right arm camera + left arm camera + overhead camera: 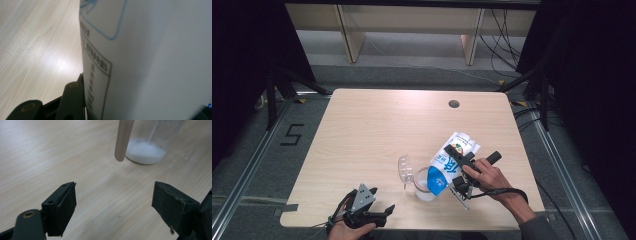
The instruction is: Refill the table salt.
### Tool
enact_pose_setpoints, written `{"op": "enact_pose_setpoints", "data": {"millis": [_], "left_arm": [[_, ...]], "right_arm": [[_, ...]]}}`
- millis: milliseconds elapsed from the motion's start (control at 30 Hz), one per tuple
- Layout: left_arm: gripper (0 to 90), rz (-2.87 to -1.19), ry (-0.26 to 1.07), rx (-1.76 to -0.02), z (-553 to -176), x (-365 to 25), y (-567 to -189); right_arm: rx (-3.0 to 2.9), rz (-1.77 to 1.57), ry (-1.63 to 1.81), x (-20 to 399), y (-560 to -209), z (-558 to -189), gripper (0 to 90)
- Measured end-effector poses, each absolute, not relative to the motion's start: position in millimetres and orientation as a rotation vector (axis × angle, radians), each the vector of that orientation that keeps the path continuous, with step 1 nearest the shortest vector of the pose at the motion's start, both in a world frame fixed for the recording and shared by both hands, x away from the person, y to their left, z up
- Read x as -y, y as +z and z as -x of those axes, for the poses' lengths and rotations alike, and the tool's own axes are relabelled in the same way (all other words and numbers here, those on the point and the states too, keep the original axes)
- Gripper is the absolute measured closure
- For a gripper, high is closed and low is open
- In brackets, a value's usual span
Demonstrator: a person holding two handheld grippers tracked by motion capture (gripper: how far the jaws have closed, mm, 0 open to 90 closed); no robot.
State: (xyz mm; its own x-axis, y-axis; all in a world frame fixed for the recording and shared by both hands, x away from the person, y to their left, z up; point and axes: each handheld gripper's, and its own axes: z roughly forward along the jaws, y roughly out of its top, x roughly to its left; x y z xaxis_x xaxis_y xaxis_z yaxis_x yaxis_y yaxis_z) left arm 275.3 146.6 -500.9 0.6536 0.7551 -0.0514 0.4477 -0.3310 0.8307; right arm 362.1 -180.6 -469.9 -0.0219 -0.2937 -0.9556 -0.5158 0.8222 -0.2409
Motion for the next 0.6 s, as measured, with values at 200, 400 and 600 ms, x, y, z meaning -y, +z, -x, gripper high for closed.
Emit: {"op": "enact_pose_setpoints", "data": {"millis": [200,400,600], "left_arm": [[19.0,-1.973,0.431,-0.941,-275.5,-146.8,-501.0],[19.0,-1.987,0.444,-0.924,-276.1,-147.5,-500.6],[19.0,-1.987,0.446,-0.926,-275.9,-147.6,-500.5]], "right_arm": [[-1.624,0.657,0.182,180.3,-470.5,-362.2,57.4],[-1.612,0.667,0.183,180.0,-470.2,-362.0,58.0],[-1.609,0.670,0.172,180.0,-468.7,-361.7,58.4]]}}
